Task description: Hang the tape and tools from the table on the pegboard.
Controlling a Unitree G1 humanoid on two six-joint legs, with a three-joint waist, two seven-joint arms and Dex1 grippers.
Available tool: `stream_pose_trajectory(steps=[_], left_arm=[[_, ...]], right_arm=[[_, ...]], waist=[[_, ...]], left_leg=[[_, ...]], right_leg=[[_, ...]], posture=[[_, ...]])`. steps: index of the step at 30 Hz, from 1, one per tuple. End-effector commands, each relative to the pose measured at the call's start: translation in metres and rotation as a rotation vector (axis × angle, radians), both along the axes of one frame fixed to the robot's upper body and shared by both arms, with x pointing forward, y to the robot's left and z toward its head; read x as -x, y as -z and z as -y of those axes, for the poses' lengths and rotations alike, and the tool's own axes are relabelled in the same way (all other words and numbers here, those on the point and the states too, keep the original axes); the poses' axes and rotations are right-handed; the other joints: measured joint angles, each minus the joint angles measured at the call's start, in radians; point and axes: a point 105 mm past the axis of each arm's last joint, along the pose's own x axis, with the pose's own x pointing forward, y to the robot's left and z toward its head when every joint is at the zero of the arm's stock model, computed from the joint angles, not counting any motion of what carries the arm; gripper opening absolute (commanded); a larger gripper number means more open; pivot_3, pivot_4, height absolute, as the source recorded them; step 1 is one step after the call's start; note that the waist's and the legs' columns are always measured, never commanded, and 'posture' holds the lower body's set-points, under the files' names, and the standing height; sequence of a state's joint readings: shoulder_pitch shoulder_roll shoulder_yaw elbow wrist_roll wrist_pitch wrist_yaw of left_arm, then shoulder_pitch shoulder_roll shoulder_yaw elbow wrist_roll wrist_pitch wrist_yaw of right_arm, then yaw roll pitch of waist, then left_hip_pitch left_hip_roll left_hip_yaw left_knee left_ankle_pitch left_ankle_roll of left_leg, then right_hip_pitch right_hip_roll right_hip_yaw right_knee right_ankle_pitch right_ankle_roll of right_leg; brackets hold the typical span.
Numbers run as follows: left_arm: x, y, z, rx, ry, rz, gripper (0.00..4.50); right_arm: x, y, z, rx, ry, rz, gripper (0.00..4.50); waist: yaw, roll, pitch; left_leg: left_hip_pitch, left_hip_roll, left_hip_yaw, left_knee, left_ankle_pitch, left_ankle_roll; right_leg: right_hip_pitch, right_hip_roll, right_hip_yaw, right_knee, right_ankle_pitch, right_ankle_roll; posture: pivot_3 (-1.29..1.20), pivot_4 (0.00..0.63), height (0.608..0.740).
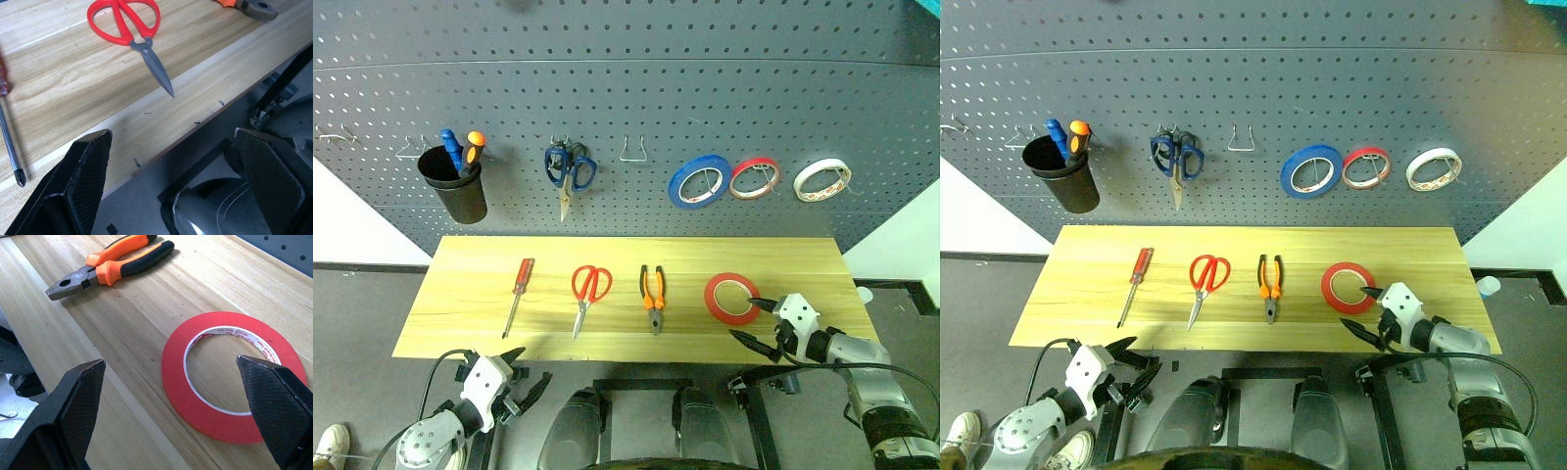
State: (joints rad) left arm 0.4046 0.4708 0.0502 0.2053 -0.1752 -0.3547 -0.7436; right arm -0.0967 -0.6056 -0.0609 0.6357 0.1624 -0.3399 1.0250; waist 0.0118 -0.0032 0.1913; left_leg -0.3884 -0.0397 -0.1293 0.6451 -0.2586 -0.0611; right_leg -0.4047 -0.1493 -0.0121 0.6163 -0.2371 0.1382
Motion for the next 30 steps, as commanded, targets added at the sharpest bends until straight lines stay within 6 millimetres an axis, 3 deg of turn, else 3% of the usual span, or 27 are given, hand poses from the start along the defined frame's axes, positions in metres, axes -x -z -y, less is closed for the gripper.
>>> stream_pose_trajectory(steps=[1,30], left_arm=[[0.0006,-0.0008,0.0009,-0.006,0.013,0.014,4.20],[-0.0052,-0.0099,0.0061,-0.004,0.020,0.029,4.20]], right_arm=[[-0.0048,-0.0085,-0.0014,-0.005,-0.003,0.037,4.50],[-0.0066,-0.0064,-0.0026,0.009,0.012,0.032,4.50]], waist=[[0.000,0.000,0.000],[0.000,0.000,0.000]], left_leg=[[0.000,0.000,0.000,0.000,0.000,0.000],[0.000,0.000,0.000,0.000,0.000,0.000]], right_leg=[[0.000,0.000,0.000,0.000,0.000,0.000],[0.000,0.000,0.000,0.000,0.000,0.000]], posture=[[0.04,0.137,0.730],[0.04,0.133,0.730]])
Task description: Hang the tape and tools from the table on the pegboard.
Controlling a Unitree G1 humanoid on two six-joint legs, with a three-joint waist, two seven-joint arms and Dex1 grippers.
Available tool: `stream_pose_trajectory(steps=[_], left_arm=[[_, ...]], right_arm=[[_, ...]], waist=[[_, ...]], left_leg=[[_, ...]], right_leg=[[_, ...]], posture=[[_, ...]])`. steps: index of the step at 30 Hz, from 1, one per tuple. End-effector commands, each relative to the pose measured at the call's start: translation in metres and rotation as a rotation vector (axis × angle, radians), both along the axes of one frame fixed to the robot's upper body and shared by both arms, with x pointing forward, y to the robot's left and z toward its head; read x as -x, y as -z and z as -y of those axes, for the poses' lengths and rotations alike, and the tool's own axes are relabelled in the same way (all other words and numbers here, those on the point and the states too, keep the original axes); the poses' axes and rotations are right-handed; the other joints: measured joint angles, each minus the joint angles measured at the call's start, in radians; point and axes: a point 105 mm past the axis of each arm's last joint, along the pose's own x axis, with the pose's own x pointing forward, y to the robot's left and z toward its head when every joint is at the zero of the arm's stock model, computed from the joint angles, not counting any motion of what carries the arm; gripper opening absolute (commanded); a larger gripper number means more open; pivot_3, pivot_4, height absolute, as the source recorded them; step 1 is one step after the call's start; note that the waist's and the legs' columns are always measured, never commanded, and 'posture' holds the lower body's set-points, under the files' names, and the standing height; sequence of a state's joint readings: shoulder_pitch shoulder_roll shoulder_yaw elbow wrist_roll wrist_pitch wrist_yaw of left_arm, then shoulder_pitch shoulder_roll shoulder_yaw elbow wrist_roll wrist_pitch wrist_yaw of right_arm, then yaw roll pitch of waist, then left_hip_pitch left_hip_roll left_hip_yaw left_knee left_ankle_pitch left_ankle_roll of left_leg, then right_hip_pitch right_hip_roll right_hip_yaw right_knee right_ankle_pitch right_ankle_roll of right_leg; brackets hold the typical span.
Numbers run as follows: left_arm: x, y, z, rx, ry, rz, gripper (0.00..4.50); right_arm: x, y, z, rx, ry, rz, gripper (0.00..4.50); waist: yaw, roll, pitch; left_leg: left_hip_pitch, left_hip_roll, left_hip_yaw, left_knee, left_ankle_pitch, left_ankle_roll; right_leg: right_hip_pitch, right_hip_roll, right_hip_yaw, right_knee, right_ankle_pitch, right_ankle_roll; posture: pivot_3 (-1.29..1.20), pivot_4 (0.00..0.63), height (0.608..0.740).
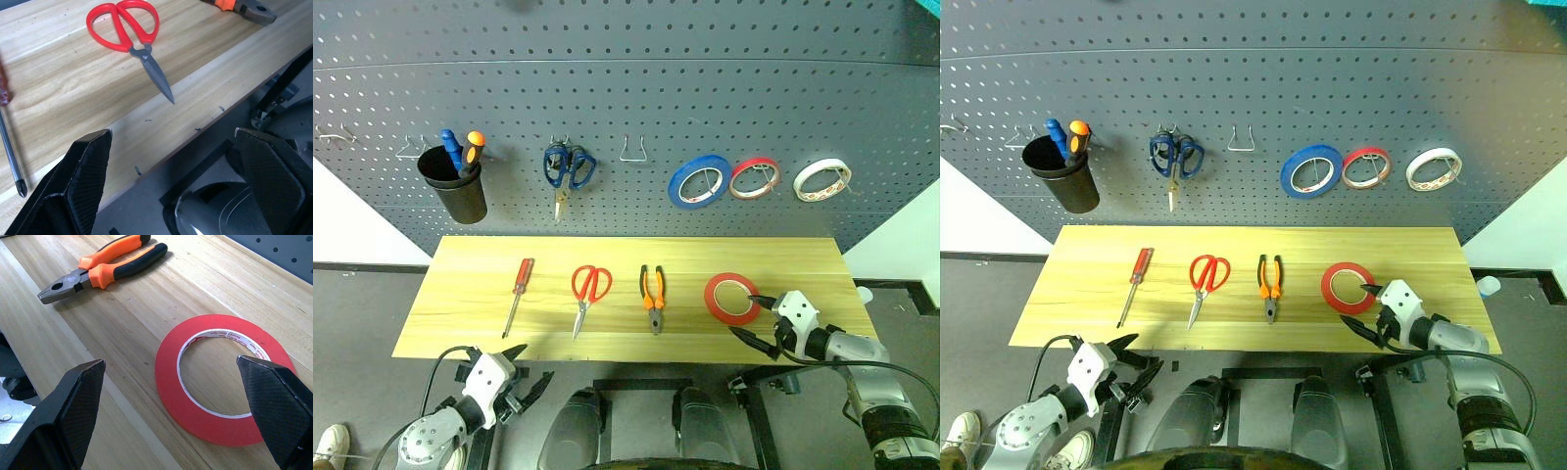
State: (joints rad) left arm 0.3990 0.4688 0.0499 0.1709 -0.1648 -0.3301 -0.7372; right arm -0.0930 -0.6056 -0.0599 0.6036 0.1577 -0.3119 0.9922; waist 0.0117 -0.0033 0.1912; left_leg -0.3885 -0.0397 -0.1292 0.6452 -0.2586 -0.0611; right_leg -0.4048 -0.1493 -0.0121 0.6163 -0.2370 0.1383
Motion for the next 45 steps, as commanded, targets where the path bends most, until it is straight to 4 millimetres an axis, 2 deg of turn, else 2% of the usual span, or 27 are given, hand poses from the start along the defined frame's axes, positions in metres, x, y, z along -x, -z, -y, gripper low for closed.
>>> stream_pose_trajectory(steps=[1,6,11,18,24,32,35,44,45], left_arm=[[-0.001,-0.005,0.003,0.001,0.012,0.017,4.20],[-0.005,-0.008,0.004,0.026,-0.002,0.026,4.20],[-0.025,-0.016,0.020,0.061,0.048,0.065,4.20],[-0.051,-0.023,0.064,0.088,0.237,0.070,4.20],[-0.059,-0.027,0.093,0.107,0.396,0.030,4.20],[-0.060,-0.029,0.099,0.115,0.452,-0.002,4.20],[-0.060,-0.030,0.098,0.107,0.447,-0.001,4.24],[-0.059,-0.028,0.094,0.091,0.430,0.003,4.24],[-0.059,-0.028,0.094,0.091,0.429,0.003,4.24]], right_arm=[[-0.003,-0.003,-0.002,0.002,-0.010,0.022,4.50],[-0.004,0.002,-0.005,0.019,-0.010,0.012,4.50],[-0.011,0.015,-0.008,0.078,0.016,-0.025,4.50],[-0.020,0.027,-0.030,0.137,-0.025,-0.036,4.50],[-0.028,0.036,-0.035,0.212,-0.011,-0.085,4.50],[-0.032,0.044,-0.033,0.221,0.041,-0.176,4.50],[-0.031,0.044,-0.032,0.227,0.043,-0.189,3.95],[-0.028,0.043,-0.029,0.236,0.050,-0.207,0.88],[-0.028,0.043,-0.029,0.235,0.052,-0.208,0.70]], waist=[[0.000,0.000,0.000],[0.000,0.000,0.000],[0.002,0.000,0.000],[-0.002,0.000,-0.001],[-0.005,0.000,-0.001],[-0.012,0.000,-0.001],[-0.015,-0.001,-0.001],[-0.022,-0.001,-0.002],[-0.022,-0.001,-0.002]], left_leg=[[0.000,0.000,0.000,0.000,0.000,0.000],[0.000,0.000,0.000,0.000,0.000,0.000],[0.000,0.000,0.000,0.000,0.000,0.000],[0.001,0.000,0.000,0.000,0.001,0.000],[0.001,0.000,0.001,0.000,0.001,0.000],[0.001,0.000,0.001,0.000,0.001,0.000],[0.002,0.000,0.001,0.000,0.001,0.000],[0.003,0.000,0.001,0.001,0.001,0.000],[0.003,0.000,0.001,0.001,0.001,0.000]], right_leg=[[0.000,0.000,0.000,0.000,0.000,0.000],[0.000,0.000,0.000,0.000,0.000,0.000],[0.000,0.000,0.000,0.000,0.001,0.000],[0.000,0.001,0.000,0.001,0.004,0.002],[0.000,0.001,0.001,0.001,0.006,0.000],[0.000,0.001,0.002,0.001,0.006,0.000],[0.001,0.001,0.002,0.001,0.006,0.001],[0.002,0.001,0.002,0.001,0.006,0.001],[0.002,0.001,0.002,0.001,0.006,0.001]], posture=[[0.04,0.133,0.730],[0.04,0.131,0.730],[0.04,0.132,0.730],[0.04,0.133,0.730],[0.03,0.133,0.730],[0.03,0.128,0.730],[0.03,0.127,0.730],[0.03,0.128,0.730],[0.03,0.128,0.730]])
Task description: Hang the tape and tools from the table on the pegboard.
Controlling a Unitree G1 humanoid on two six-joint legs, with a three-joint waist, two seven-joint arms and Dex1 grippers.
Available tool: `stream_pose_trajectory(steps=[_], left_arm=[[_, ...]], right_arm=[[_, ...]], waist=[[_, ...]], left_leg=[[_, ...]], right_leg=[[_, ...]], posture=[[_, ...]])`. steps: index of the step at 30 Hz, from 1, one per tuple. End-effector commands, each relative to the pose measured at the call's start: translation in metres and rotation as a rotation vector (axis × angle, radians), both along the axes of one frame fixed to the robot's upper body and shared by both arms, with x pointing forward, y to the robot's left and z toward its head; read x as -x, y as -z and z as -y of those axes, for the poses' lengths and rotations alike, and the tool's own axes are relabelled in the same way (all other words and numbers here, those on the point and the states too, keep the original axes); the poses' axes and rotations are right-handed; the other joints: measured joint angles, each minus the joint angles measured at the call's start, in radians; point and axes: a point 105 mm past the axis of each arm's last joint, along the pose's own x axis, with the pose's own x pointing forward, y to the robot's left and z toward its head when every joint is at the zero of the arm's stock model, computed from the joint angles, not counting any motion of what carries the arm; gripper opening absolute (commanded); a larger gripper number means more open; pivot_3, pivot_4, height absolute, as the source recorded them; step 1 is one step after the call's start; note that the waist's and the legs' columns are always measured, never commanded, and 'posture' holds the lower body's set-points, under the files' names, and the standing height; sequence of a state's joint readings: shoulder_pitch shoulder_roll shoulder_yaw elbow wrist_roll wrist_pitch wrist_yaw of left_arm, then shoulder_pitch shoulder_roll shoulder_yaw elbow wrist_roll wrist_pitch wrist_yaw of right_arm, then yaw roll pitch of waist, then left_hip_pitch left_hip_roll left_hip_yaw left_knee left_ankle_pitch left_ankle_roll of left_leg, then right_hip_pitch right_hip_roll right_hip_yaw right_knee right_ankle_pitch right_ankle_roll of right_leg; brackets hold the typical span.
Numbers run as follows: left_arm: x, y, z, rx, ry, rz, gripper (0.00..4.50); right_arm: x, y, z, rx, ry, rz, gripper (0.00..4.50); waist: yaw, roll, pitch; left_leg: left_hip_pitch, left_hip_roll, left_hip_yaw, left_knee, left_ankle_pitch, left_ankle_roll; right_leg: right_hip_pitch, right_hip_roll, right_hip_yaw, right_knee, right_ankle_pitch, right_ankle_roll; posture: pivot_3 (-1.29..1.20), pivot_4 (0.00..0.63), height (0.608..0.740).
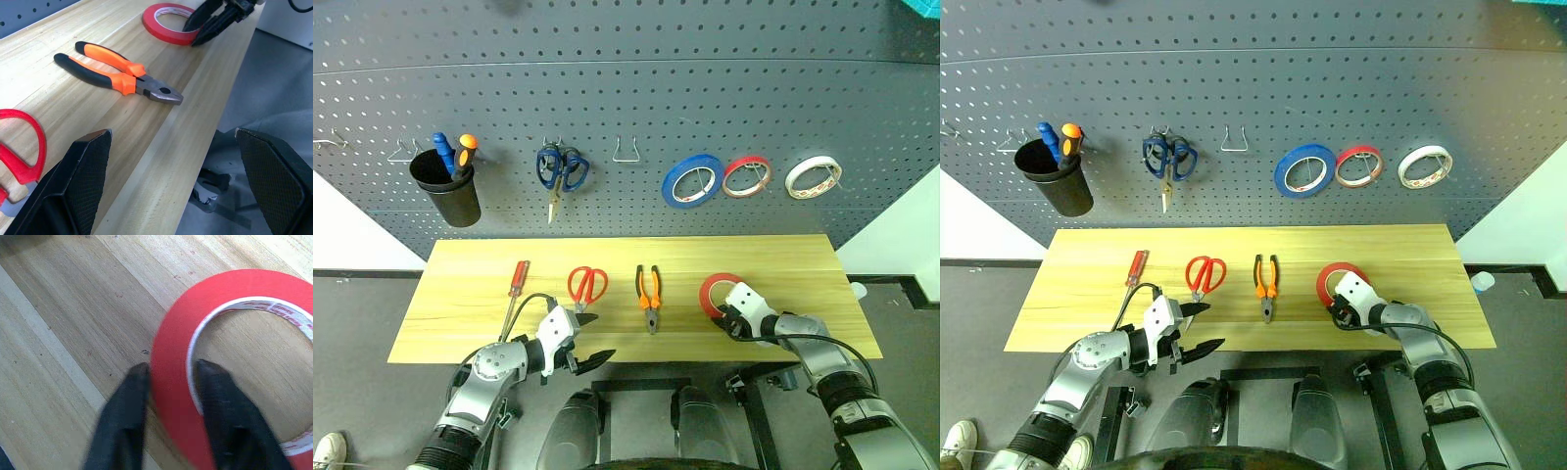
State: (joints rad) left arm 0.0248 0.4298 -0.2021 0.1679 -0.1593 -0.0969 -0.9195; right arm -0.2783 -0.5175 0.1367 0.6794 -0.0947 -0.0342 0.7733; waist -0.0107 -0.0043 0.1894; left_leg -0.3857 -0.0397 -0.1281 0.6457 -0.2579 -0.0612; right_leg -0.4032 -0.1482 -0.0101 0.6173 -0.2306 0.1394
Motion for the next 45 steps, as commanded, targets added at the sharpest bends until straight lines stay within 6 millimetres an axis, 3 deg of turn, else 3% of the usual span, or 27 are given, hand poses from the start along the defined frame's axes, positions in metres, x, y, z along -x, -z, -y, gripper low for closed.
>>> stream_pose_trajectory(steps=[1,6,11,15,20,25,28,33,39,42,45], left_arm=[[0.000,-0.004,-0.002,-0.010,-0.002,0.034,4.24],[-0.007,-0.014,-0.006,0.001,-0.044,0.101,4.24],[-0.012,-0.023,-0.017,0.001,-0.094,0.154,4.24],[-0.011,-0.020,-0.019,0.000,-0.103,0.156,4.24],[-0.013,-0.022,-0.016,0.008,-0.094,0.169,4.24],[-0.021,-0.032,-0.013,0.031,-0.103,0.204,4.24],[-0.023,-0.034,-0.013,0.031,-0.106,0.217,4.24],[-0.023,-0.035,-0.013,0.031,-0.113,0.221,4.24],[-0.018,-0.034,-0.016,0.028,-0.126,0.220,4.24],[-0.016,-0.034,-0.021,0.021,-0.142,0.218,4.24],[-0.016,-0.034,-0.031,0.011,-0.172,0.206,4.24]], right_arm=[[0.004,0.001,0.004,0.013,0.008,-0.010,0.70],[0.000,-0.023,0.003,0.087,-0.055,0.169,0.70],[0.004,-0.073,-0.005,0.567,-0.419,0.775,0.70],[-0.006,-0.113,0.004,0.730,-0.395,1.089,0.70],[-0.021,-0.161,0.003,0.788,-0.371,1.324,0.70],[-0.045,-0.186,0.009,0.826,-0.350,1.359,0.70],[-0.060,-0.186,0.017,0.777,-0.311,1.274,0.70],[-0.069,-0.172,0.022,0.707,-0.321,1.154,0.70],[-0.068,-0.171,0.022,0.663,-0.338,1.133,2.68],[-0.059,-0.168,0.010,0.638,-0.409,1.153,3.67],[-0.037,-0.139,-0.018,0.471,-0.517,1.023,3.67]], waist=[[0.000,0.000,0.000],[0.002,0.000,0.000],[-0.001,0.001,0.000],[-0.002,-0.002,-0.002],[-0.001,-0.002,-0.002],[-0.004,-0.002,-0.002],[-0.005,-0.002,-0.002],[-0.005,-0.002,-0.002],[-0.008,-0.002,-0.002],[-0.007,-0.002,-0.002],[-0.007,-0.003,-0.002]], left_leg=[[0.000,0.000,0.000,0.000,0.000,0.000],[-0.001,0.000,0.000,0.000,0.000,0.000],[-0.002,-0.001,0.002,0.000,0.000,0.000],[-0.001,0.000,0.006,0.000,0.000,0.000],[-0.002,0.000,0.007,0.001,0.000,0.000],[-0.001,0.000,0.008,0.001,0.000,0.000],[-0.001,0.000,0.008,0.001,0.000,0.000],[-0.001,0.000,0.008,0.000,0.000,0.001],[-0.001,0.000,0.009,0.000,0.000,0.001],[0.000,0.000,0.009,0.000,0.000,0.001],[0.000,0.000,0.009,0.000,0.000,0.001]], right_leg=[[0.000,0.000,0.000,0.000,0.000,0.000],[0.000,0.000,0.000,0.000,0.000,0.000],[-0.003,-0.001,0.001,0.000,-0.002,0.004],[-0.004,-0.001,0.004,0.001,-0.003,0.003],[-0.004,-0.001,0.006,0.000,-0.001,-0.002],[-0.004,-0.001,0.007,-0.001,0.000,-0.002],[-0.003,-0.001,0.007,-0.001,0.000,-0.002],[-0.002,-0.001,0.007,-0.004,0.001,-0.001],[-0.002,-0.001,0.007,-0.003,0.002,0.000],[-0.002,-0.001,0.007,-0.002,0.002,0.000],[-0.002,-0.001,0.007,-0.002,0.002,0.000]], posture=[[0.03,0.128,0.730],[0.03,0.127,0.730],[0.01,0.127,0.730],[-0.01,0.129,0.730],[-0.02,0.123,0.730],[-0.02,0.119,0.730],[-0.01,0.117,0.730],[0.00,0.116,0.730],[0.01,0.121,0.730],[0.01,0.125,0.730],[-0.01,0.135,0.730]])
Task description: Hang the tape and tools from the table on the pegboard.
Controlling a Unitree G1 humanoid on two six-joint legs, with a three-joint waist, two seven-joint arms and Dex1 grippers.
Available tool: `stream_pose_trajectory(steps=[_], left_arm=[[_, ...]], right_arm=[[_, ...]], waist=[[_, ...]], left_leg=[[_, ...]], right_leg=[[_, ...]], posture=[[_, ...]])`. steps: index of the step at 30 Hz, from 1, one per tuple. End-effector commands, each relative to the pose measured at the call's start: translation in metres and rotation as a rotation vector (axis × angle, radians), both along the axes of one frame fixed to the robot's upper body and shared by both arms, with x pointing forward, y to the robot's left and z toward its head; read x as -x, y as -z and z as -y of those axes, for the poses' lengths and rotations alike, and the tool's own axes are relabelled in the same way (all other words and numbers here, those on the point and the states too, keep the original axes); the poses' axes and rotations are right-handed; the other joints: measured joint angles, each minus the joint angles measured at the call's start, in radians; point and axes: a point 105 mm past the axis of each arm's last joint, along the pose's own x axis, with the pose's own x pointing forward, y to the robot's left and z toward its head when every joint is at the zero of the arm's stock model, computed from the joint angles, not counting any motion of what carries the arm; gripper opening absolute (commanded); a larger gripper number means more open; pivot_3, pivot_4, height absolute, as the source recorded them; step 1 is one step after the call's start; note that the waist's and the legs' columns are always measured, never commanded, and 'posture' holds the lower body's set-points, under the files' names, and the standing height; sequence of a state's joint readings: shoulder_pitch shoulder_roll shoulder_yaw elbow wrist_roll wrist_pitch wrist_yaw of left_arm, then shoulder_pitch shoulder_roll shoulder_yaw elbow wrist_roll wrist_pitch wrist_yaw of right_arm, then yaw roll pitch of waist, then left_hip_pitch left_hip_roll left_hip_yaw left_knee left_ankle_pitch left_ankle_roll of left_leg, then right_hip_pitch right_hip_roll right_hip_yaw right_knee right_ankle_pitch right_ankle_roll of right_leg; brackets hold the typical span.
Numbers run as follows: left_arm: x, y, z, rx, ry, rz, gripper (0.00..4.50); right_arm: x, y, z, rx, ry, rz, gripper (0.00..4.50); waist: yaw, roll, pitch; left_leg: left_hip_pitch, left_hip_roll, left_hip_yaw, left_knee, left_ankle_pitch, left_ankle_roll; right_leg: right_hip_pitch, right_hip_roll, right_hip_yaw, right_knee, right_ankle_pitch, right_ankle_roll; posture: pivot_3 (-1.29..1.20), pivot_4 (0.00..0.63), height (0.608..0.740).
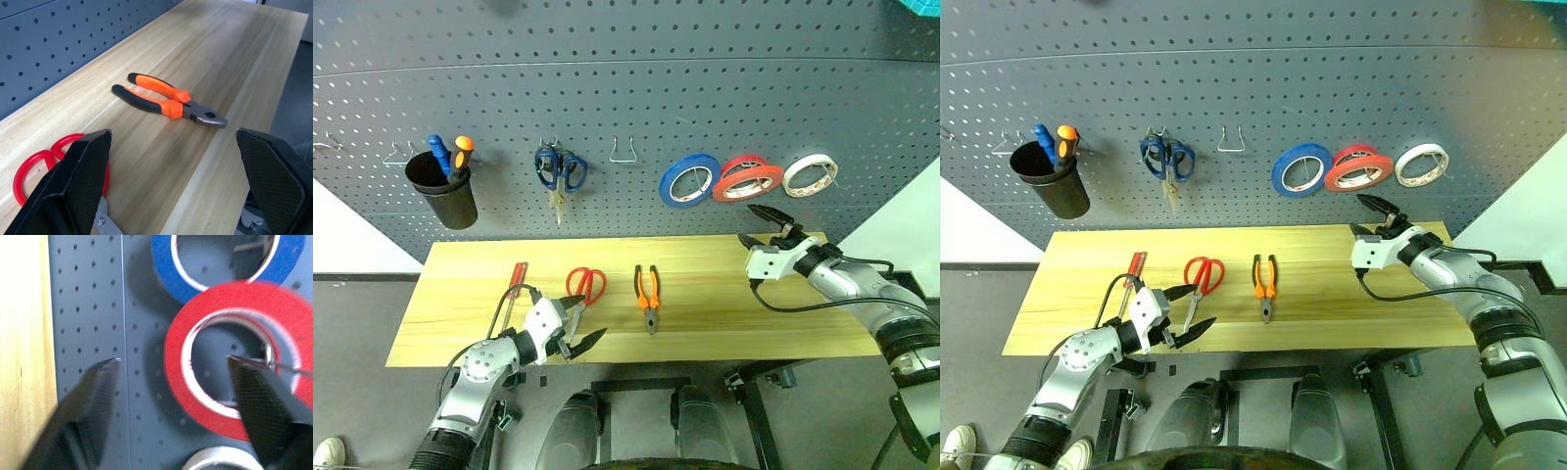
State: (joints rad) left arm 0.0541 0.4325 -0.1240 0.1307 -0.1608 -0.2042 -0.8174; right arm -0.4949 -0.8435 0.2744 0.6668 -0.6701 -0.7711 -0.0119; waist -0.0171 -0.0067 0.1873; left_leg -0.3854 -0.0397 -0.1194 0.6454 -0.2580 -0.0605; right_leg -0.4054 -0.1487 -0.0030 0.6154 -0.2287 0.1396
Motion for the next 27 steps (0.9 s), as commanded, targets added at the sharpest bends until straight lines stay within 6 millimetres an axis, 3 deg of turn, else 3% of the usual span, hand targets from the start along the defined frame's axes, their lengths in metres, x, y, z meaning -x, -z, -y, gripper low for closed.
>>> stream_pose_trajectory(steps=[1,5,9,18,22,27], left_arm=[[-0.003,-0.011,-0.015,-0.004,-0.045,0.031,4.24],[0.000,-0.008,-0.029,-0.029,-0.065,-0.013,4.24],[0.001,-0.005,-0.049,-0.081,-0.069,-0.061,4.24],[-0.014,-0.013,-0.087,-0.152,-0.120,-0.059,4.24],[-0.016,-0.012,-0.093,-0.173,-0.112,-0.069,4.24],[-0.018,-0.012,-0.097,-0.187,-0.104,-0.076,4.24]], right_arm=[[0.026,0.027,-0.036,-0.095,-0.128,-0.213,3.67],[0.037,0.057,-0.064,-0.352,-0.048,-0.515,3.67],[0.039,0.068,-0.095,-0.604,0.052,-0.792,4.48],[0.037,0.091,-0.161,-0.777,0.349,-1.139,4.48],[0.026,0.105,-0.163,-0.736,0.581,-1.152,4.48],[0.020,0.112,-0.176,-0.730,0.670,-1.180,4.48]], waist=[[-0.001,-0.001,0.000],[-0.002,0.000,0.001],[-0.005,0.000,0.002],[-0.001,0.000,0.002],[-0.005,0.001,0.002],[-0.005,0.001,0.002]], left_leg=[[0.000,0.000,0.000,0.000,0.000,0.000],[0.001,0.001,-0.001,0.000,0.000,0.000],[0.002,0.001,0.000,0.002,0.000,0.000],[0.000,0.012,-0.005,0.000,0.000,0.000],[-0.002,0.018,-0.004,-0.001,0.000,0.000],[-0.005,0.020,-0.004,-0.001,0.000,0.000]], right_leg=[[0.000,0.000,0.000,0.000,0.000,0.000],[0.002,0.000,0.000,-0.001,0.000,0.000],[0.001,0.001,0.001,0.002,0.000,-0.003],[-0.006,0.016,0.001,0.004,0.003,-0.009],[-0.010,0.022,0.001,0.004,0.006,-0.014],[-0.015,0.025,0.001,0.004,0.007,-0.016]], posture=[[-0.01,0.135,0.730],[-0.02,0.142,0.730],[-0.02,0.152,0.730],[-0.03,0.159,0.730],[-0.03,0.160,0.730],[-0.02,0.158,0.730]])
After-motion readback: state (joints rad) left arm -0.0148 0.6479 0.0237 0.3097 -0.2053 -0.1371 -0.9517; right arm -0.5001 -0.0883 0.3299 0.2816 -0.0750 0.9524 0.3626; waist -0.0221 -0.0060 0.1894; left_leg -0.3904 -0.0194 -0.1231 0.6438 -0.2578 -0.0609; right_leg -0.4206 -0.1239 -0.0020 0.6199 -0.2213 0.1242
